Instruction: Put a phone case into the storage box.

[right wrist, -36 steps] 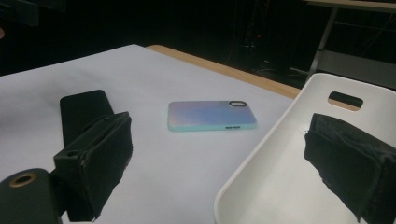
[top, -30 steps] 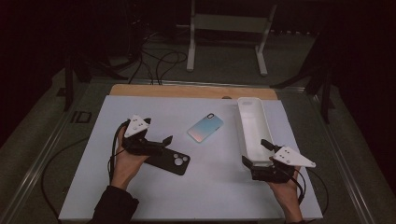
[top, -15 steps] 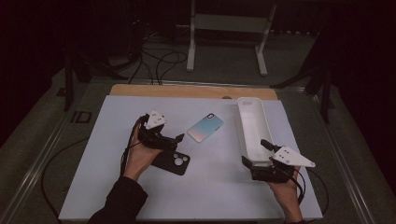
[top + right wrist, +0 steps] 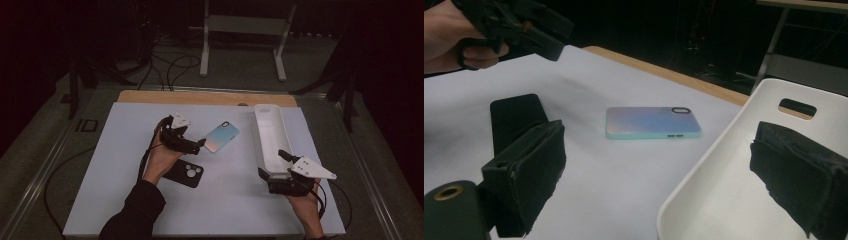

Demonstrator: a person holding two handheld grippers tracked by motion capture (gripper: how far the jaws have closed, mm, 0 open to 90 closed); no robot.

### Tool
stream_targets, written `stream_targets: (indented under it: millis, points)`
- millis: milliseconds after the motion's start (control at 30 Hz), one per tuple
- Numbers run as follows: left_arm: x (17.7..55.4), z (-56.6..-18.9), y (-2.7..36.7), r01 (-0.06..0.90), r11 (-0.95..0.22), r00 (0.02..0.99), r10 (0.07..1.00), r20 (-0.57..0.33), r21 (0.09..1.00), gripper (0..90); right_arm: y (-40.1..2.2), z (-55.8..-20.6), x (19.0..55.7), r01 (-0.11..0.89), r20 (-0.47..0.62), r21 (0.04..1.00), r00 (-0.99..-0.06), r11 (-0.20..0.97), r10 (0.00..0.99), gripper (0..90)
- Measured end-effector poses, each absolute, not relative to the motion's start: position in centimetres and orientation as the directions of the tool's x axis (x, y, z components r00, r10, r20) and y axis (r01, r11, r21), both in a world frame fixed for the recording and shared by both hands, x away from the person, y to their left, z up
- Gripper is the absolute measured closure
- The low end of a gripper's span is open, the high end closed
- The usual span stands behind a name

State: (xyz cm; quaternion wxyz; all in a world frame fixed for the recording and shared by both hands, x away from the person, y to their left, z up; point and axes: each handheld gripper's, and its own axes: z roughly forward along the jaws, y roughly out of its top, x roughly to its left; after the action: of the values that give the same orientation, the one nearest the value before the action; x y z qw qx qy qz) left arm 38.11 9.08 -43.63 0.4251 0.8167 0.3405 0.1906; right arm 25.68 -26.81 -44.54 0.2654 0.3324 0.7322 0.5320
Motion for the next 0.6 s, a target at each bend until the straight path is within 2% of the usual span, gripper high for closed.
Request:
stream_targets:
  millis: [600]
  points:
    - [42.0,-45.1,6.2,0.434,-0.461,0.708,0.706,0.024,0.774,0.0,-26.7,-44.5,25.7,0.205,-0.030,0.956,-0.642,0.209,0.766,7.7]
